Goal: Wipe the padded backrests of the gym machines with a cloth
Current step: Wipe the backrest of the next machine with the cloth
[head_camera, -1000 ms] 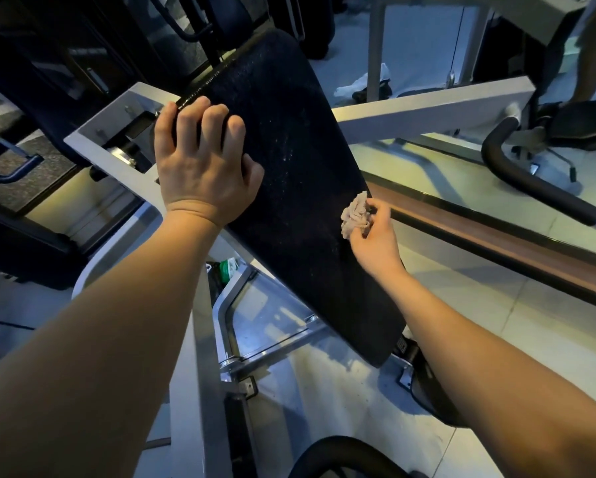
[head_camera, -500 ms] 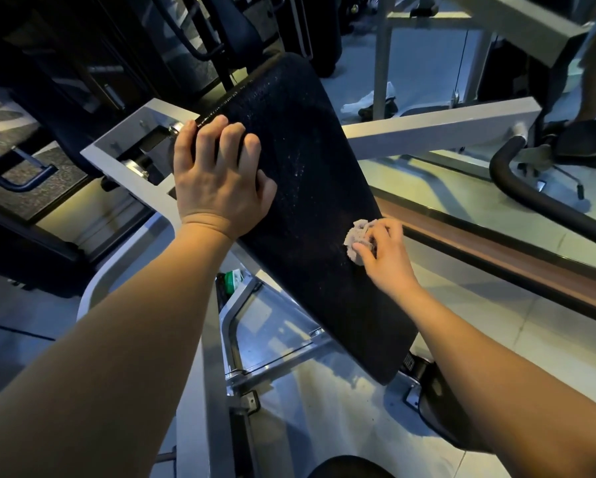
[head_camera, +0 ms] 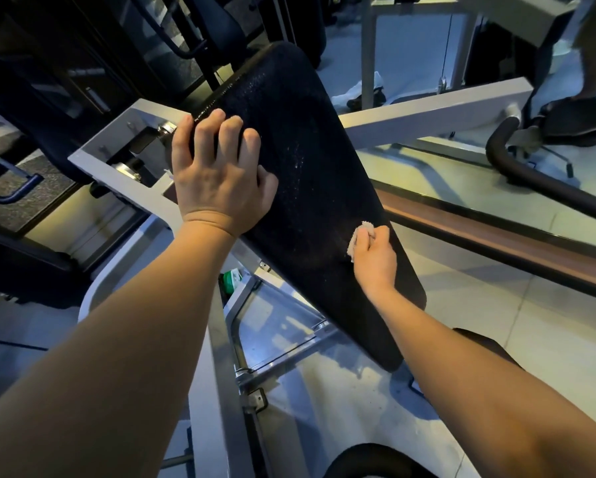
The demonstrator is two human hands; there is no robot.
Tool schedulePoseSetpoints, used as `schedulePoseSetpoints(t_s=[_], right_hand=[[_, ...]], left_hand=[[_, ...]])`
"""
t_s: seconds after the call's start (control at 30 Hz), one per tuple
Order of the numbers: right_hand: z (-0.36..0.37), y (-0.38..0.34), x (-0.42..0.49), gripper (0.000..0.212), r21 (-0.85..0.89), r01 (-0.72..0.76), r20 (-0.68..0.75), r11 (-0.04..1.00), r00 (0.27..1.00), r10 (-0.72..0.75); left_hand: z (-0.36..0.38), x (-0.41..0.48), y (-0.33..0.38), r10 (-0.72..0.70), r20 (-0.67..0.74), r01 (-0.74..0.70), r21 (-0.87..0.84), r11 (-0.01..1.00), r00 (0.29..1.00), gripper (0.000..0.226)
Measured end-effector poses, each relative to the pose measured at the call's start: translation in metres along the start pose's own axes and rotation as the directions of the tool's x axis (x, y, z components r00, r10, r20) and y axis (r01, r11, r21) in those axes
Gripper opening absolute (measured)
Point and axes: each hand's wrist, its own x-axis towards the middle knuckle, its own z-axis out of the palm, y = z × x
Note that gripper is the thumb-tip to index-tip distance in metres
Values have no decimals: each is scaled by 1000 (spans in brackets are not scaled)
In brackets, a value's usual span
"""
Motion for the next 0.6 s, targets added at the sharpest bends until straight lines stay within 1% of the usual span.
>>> schedulePoseSetpoints(t_s=[0.07, 0.13, 0.2, 0.23, 0.27, 0.3, 0.33, 0.4, 0.43, 0.5, 0.53, 0.57, 0.6], right_hand=[[7, -13, -6, 35, 19, 15, -34, 1000, 999, -14], [14, -34, -14, 37, 64, 131, -53, 989, 990, -128], [17, -54, -23, 36, 65, 268, -47, 961, 963, -265], [18, -58, -27, 35, 38, 305, -44, 952, 952, -303], [18, -56, -29, 33, 7, 308, -54, 951, 950, -308], [20, -45, -30, 31, -17, 279, -83, 960, 957, -280], [22, -31, -30, 30, -25, 212, -116, 977, 970, -214], [27, -4, -31, 29, 14, 9, -186, 1000, 983, -6], [30, 4, -31, 29, 31, -81, -212, 996, 974, 86], [33, -1, -31, 28, 35, -193, -234, 980, 952, 196], [32, -11, -32, 28, 45, -197, -230, 979, 952, 202], [31, -24, -32, 29, 61, -144, -220, 988, 963, 154], [28, -36, -34, 30, 77, -41, -200, 996, 978, 56]], left_hand=[[0, 0, -1, -8, 0, 8, -18, 1000, 1000, 37], [0, -1, -1, -8, 15, 8, -37, 999, 1000, 38], [-1, -1, -2, -3, 25, 4, -42, 999, 1000, 38], [-2, -1, -3, -1, 30, 3, -44, 999, 1000, 38], [-2, -1, -3, 0, 37, 2, -48, 999, 999, 38], [-2, -1, -3, 0, 42, 2, -47, 999, 999, 38], [-1, -1, -2, -1, 40, 3, -42, 999, 999, 38], [-1, -2, -1, -2, 35, 3, -36, 999, 999, 38], [-1, -2, -1, 0, 37, 1, -38, 999, 999, 38], [-2, -1, -1, 3, 43, -1, -38, 999, 999, 38], [-3, 0, 0, 0, 43, 1, -36, 999, 999, 37], [-3, 0, 0, -3, 45, 5, -38, 999, 999, 37], [-4, 0, 0, -7, 50, 9, -43, 999, 999, 37]])
